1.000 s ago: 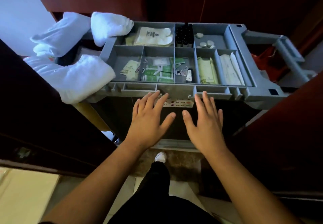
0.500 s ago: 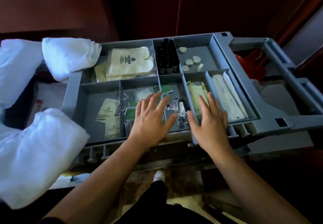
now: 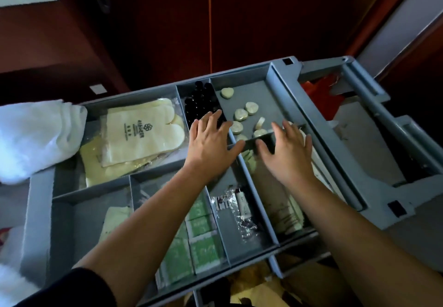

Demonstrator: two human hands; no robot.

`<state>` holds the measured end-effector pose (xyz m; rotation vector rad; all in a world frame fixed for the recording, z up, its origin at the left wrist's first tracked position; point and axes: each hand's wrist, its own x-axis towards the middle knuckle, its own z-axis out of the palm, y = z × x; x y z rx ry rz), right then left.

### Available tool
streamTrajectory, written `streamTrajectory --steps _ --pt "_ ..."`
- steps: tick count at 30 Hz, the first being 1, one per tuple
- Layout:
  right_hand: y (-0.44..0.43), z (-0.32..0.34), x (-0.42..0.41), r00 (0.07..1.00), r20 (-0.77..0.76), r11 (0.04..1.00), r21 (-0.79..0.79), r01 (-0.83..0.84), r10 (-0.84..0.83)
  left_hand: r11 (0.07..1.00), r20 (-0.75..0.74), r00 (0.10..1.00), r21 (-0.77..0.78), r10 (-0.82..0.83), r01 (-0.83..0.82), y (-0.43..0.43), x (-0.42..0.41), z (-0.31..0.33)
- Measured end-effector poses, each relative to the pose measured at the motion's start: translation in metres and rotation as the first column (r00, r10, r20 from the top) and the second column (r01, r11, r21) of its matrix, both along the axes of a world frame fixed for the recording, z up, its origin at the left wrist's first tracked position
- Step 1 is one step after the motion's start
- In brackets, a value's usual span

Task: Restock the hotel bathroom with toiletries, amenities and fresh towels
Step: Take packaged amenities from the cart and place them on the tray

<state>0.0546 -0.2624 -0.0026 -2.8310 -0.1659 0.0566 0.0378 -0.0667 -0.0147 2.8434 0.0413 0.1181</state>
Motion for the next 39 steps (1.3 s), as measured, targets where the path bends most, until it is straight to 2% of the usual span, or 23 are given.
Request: streamTrajectory --steps 4,8,13,19,23,27,30,33,36,39 --pt "0.007 -0.004 0.033 0.998 0.062 0.997 -0.078 -0.02 0.025 0.998 -0.05 0.999 0.062 -0.016 0.019 -0.001 0.042 -0.007" --pt "0.014 -0.007 0.058 1.0 -0.002 0.989 -0.143 -0.03 0.03 0.994 -0.14 0.99 0.103 -0.032 0.046 -0.002 0.067 -0.006" --pt "0.023 -0.014 0.081 0.995 -0.092 0.99 -0.139 0.022 -0.035 0.984 -0.248 0.968 0.163 -0.024 0.066 -0.009 0.09 0.0" --pt "0.029 -0.016 0.101 0.962 -0.248 0.989 -0.126 0.083 -0.112 0.939 -0.427 0.902 0.332 0.064 0.09 -0.025 0.107 0.004" --pt "0.032 -0.02 0.107 0.951 -0.28 0.984 -0.153 0.094 -0.134 0.909 -0.474 0.875 0.399 0.096 0.117 -0.033 0.113 0.001" --pt "0.035 -0.026 0.11 0.954 -0.259 0.98 -0.163 0.112 -0.152 0.91 -0.455 0.885 0.4 0.097 0.106 -0.032 0.114 -0.005" --pt "0.034 -0.03 0.108 0.965 -0.226 0.987 -0.115 0.113 -0.136 0.921 -0.426 0.902 0.375 0.072 0.104 -0.03 0.112 -0.007" --pt "0.027 -0.029 0.103 0.991 -0.118 0.997 -0.049 0.065 -0.07 0.95 -0.325 0.946 0.297 0.001 0.101 -0.024 0.109 -0.006" --pt "0.017 -0.025 0.093 0.999 -0.018 0.993 0.102 0.053 -0.051 0.98 -0.161 0.985 0.174 -0.066 0.094 -0.013 0.102 -0.004" --pt "0.005 -0.017 0.076 0.996 0.041 0.946 0.32 0.06 -0.077 0.994 -0.031 0.994 0.036 -0.1 0.101 -0.006 0.088 0.004"
